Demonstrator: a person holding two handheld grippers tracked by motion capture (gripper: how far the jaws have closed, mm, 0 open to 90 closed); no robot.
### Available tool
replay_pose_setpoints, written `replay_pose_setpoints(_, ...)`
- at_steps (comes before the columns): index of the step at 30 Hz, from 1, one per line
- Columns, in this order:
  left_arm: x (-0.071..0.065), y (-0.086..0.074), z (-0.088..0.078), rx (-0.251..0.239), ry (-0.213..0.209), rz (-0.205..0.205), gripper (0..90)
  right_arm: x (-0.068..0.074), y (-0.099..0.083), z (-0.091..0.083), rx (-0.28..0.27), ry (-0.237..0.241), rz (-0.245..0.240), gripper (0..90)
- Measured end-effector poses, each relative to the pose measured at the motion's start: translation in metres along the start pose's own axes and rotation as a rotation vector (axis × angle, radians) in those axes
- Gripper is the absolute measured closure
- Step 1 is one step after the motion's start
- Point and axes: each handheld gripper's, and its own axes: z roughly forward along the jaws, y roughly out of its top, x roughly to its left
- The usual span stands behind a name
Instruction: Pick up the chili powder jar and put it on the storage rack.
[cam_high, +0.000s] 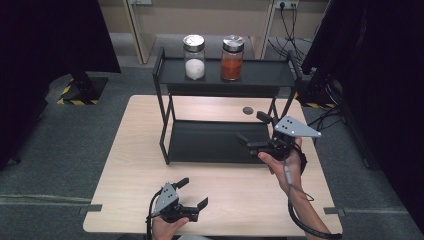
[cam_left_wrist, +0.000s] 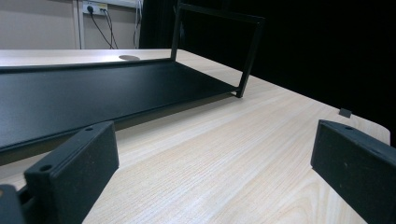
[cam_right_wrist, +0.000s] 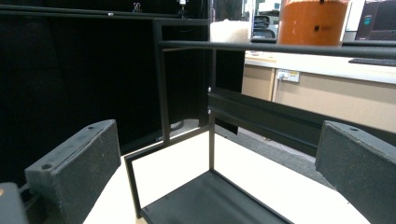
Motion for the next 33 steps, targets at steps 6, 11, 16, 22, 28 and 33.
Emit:
replay_pose_setpoints(6,0.0,0.0,0.0,0.0,0.001,0.0,0.3,0.003,-0.014,-0.006,0.0,0.008,0.004,0.3)
replay_pose_setpoints(11,0.0,0.0,0.0,0.0,0.001,0.001,0.3,0.008,-0.03,-0.011,0.005,0.011,0.006,0.3)
replay_pose_setpoints(16,0.0,0.0,0.0,-0.001,0.003,0.0,0.3,0.012,-0.047,-0.013,0.022,0.012,0.012,0.4)
replay_pose_setpoints(22,0.0,0.0,0.0,0.0,0.002,0.0,0.3,0.017,-0.068,-0.016,0.035,0.014,0.013,0.4)
replay_pose_setpoints(28,0.0,0.0,0.0,-0.001,0.004,0.0,0.3,0.02,-0.087,-0.019,0.049,0.016,0.038,0.4)
replay_pose_setpoints(33,0.0,0.0,0.0,-0.001,0.005,0.001,0.3,0.024,-0.099,-0.022,0.065,0.027,0.054,0.4)
